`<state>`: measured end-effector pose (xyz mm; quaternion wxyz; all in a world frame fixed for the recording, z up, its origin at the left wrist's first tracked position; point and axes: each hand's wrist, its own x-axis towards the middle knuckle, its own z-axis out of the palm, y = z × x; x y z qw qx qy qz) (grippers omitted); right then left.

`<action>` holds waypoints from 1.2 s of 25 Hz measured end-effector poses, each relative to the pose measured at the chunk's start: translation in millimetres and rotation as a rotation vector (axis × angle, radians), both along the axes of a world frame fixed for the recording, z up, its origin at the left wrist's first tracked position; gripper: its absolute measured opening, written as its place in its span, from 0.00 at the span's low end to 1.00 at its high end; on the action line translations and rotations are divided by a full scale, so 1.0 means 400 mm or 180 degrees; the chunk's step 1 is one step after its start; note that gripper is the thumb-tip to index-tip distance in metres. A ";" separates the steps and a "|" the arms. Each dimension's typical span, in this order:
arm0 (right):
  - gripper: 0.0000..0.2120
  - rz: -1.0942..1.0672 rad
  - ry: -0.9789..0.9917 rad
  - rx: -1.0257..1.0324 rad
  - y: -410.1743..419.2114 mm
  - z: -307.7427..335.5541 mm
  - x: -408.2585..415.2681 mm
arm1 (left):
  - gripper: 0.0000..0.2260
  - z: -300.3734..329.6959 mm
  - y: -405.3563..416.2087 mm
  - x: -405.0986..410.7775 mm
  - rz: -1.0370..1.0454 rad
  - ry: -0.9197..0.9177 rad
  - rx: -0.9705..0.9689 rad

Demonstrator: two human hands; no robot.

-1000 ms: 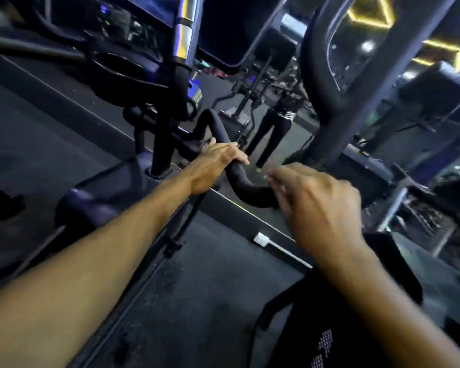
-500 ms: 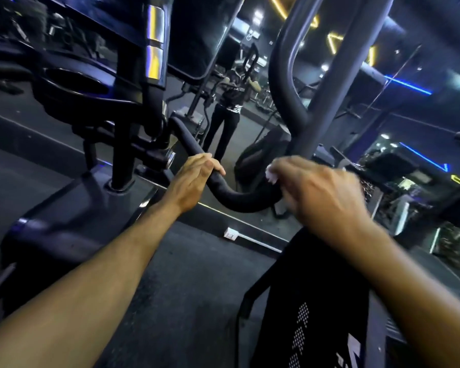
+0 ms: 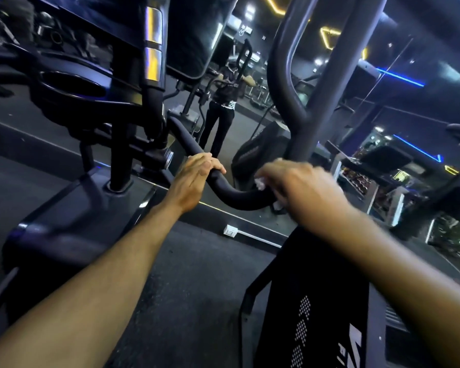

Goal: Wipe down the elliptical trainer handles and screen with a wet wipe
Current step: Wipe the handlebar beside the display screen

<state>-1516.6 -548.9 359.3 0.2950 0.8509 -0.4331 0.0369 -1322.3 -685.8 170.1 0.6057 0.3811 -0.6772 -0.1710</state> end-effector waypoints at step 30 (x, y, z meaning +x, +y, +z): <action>0.04 0.0105 -0.5867 0.3039 -0.103 -0.593 -0.412 | 0.15 -0.180 0.288 -0.530 -0.0403 0.1323 0.2022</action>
